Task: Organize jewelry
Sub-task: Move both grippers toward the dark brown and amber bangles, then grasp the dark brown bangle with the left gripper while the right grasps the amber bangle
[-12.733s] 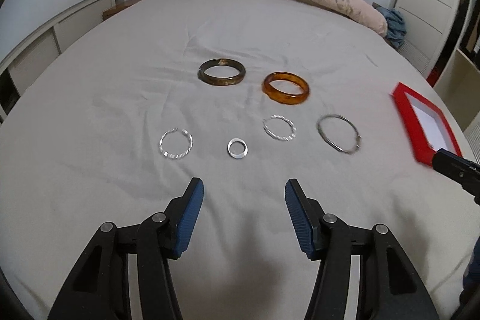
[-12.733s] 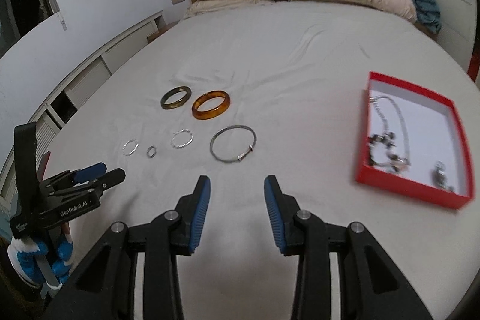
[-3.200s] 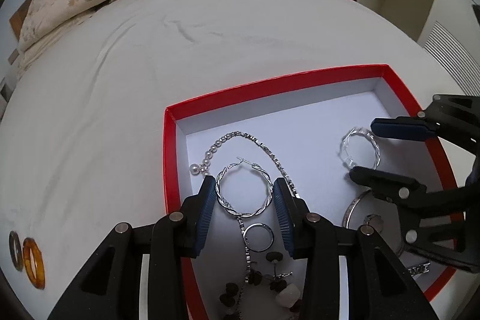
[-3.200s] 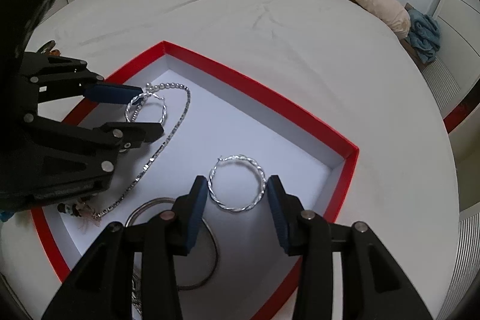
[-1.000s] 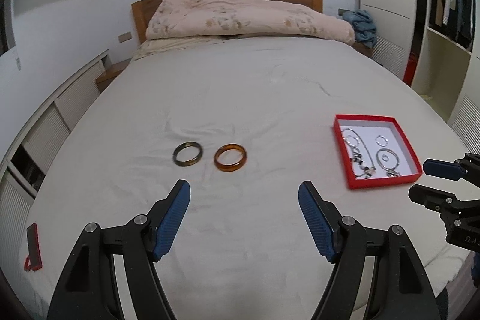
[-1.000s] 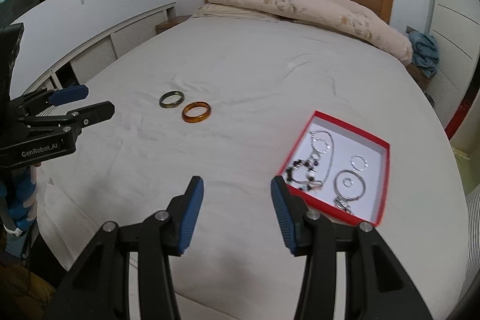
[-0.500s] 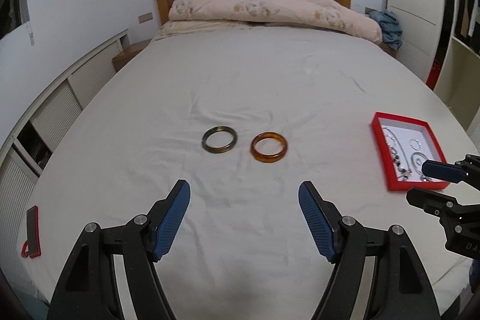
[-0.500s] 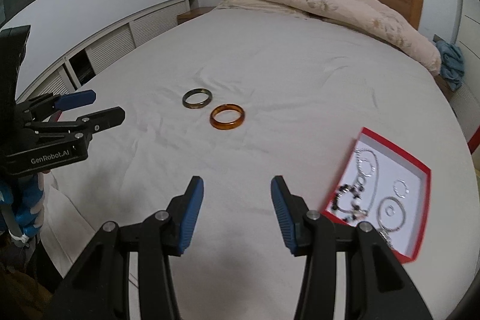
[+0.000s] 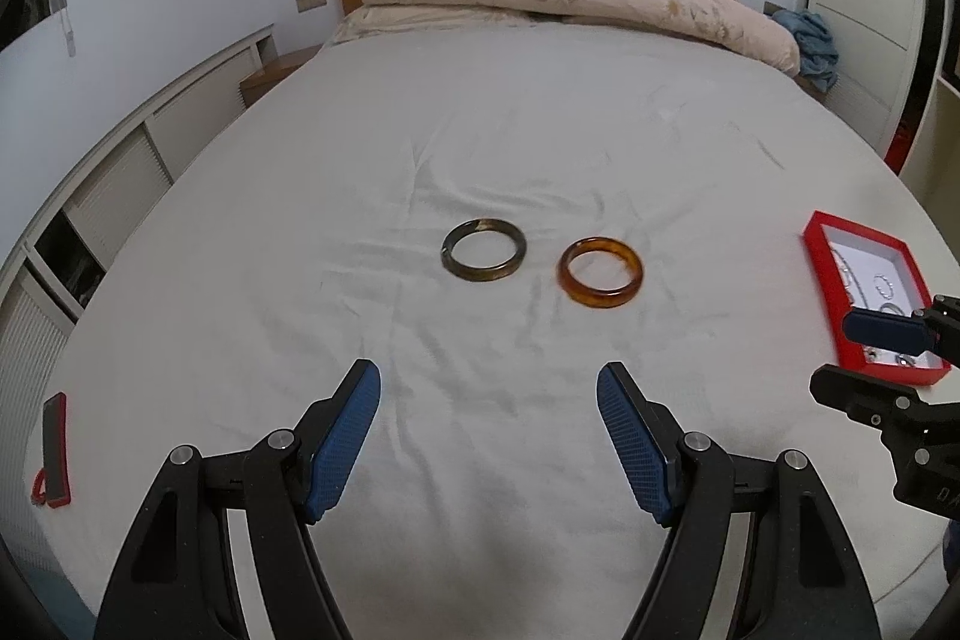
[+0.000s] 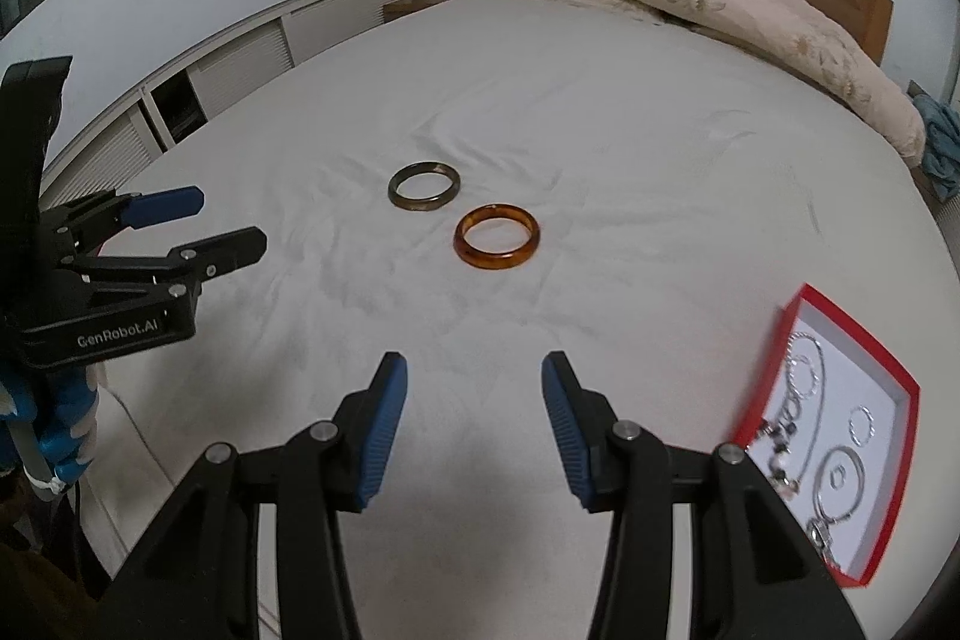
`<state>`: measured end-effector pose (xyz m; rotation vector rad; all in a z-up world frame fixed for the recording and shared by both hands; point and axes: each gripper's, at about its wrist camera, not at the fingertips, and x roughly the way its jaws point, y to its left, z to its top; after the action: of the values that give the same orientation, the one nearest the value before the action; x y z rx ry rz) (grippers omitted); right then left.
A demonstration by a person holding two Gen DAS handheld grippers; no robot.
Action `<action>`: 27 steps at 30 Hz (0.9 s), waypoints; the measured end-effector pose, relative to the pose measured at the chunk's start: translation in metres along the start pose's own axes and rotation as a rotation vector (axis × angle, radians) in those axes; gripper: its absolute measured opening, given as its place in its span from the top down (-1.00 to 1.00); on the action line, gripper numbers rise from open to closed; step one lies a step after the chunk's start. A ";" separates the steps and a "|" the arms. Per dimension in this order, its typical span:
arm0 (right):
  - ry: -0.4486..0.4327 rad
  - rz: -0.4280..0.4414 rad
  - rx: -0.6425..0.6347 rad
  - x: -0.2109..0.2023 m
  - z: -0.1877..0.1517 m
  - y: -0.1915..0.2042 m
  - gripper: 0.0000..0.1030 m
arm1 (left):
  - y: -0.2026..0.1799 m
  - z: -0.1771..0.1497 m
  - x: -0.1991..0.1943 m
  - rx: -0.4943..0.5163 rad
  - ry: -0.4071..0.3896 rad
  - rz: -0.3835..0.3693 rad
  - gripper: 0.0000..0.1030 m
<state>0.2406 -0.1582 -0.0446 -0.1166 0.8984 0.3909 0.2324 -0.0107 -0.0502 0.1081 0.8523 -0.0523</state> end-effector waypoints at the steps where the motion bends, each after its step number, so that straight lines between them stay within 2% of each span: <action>1: 0.002 0.003 -0.003 0.005 0.002 0.000 0.13 | 0.001 0.000 0.004 -0.001 0.003 0.002 -0.44; 7: 0.011 0.020 -0.017 0.035 0.015 0.000 0.13 | 0.011 0.003 0.032 -0.017 0.025 0.013 -0.44; 12: 0.011 0.011 -0.009 0.064 0.031 -0.008 0.13 | 0.033 0.012 0.059 -0.078 0.022 0.012 -0.44; 18: 0.031 -0.012 0.014 0.115 0.055 -0.026 0.15 | 0.065 0.043 0.110 -0.154 0.033 -0.047 -0.42; 22: 0.063 -0.031 0.025 0.150 0.071 -0.040 0.16 | 0.068 0.064 0.153 -0.156 0.074 -0.085 -0.26; 27: 0.108 -0.033 0.016 0.185 0.082 -0.050 0.38 | 0.064 0.073 0.196 -0.133 0.132 -0.086 0.02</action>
<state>0.4233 -0.1304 -0.1407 -0.1391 1.0049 0.3493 0.4213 0.0435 -0.1453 -0.0506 0.9898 -0.0695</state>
